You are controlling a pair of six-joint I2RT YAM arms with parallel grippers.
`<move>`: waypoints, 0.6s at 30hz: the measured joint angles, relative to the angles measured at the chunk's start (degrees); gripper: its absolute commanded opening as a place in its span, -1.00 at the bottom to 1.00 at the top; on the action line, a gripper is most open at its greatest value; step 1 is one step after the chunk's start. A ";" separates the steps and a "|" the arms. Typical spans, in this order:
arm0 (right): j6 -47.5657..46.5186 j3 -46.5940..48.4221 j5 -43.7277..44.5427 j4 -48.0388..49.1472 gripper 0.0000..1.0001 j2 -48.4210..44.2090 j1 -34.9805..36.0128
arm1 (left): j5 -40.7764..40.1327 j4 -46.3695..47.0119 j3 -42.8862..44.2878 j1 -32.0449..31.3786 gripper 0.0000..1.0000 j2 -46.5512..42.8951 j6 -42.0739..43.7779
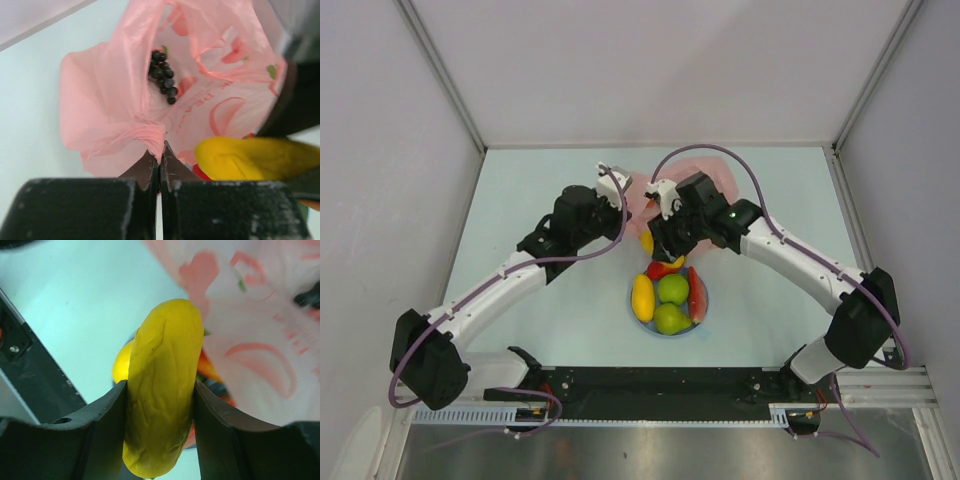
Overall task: Take the fake fruits out of the plastic bag
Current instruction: Place the fake fruit on the plate.
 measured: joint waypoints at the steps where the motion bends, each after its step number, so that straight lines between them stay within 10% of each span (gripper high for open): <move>1: 2.95 -0.85 1.38 -0.28 -1.00 -0.22 1.03 | -1.79 -0.11 0.00 -0.31 -0.99 -0.02 -0.26; 18: 25.33 -7.23 23.32 -0.98 -0.94 2.43 10.23 | -10.32 -4.24 0.98 7.02 -0.99 -0.61 -9.38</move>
